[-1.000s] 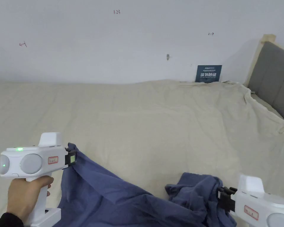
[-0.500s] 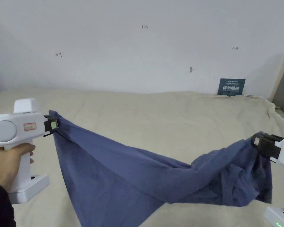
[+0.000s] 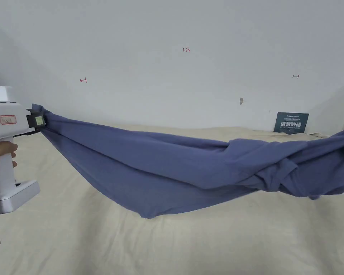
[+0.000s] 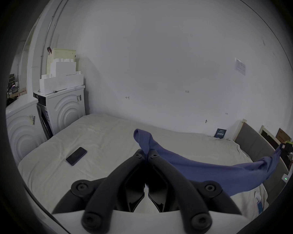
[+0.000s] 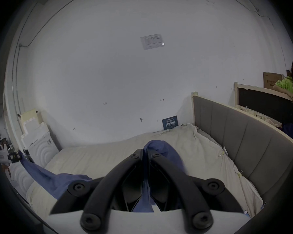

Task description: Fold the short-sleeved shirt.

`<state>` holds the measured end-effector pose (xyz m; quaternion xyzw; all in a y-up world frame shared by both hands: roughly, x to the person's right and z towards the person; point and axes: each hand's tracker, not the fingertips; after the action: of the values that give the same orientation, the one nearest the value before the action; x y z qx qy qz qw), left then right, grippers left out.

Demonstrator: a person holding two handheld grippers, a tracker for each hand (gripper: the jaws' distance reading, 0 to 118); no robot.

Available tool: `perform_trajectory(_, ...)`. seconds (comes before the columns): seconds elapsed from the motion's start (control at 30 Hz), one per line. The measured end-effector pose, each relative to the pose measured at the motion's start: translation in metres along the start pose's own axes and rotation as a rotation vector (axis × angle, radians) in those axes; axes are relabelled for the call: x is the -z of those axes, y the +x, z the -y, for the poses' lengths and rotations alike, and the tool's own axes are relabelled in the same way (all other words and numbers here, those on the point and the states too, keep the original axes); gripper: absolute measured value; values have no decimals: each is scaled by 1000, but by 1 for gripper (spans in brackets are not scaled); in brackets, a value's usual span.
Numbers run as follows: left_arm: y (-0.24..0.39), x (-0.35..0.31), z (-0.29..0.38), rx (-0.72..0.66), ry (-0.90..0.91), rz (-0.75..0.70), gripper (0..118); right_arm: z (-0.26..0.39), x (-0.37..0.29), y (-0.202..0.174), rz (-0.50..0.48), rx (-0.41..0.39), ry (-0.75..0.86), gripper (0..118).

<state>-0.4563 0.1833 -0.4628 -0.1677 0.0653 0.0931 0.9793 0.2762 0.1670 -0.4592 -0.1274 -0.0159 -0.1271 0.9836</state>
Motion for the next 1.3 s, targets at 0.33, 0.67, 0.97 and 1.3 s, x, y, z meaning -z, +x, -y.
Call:
perform_trajectory(0.33, 21, 41, -31, -82, 52, 47, 0, -29, 60, -28, 26, -46, 44, 2)
perform_trajectory(0.67, 29, 82, -5, -33, 99, 55, 0, 6, 116, -34, 70, -92, 44, 3)
perform_trajectory(0.97, -8, 97, 143, -103, -158, 15, 0, 150, 122, 1, 108, -62, -228, 2)
perform_trajectory(1.3, -49, 28, 316, -116, -452, -83, 0, 299, 29, 27, 178, -67, -502, 2)
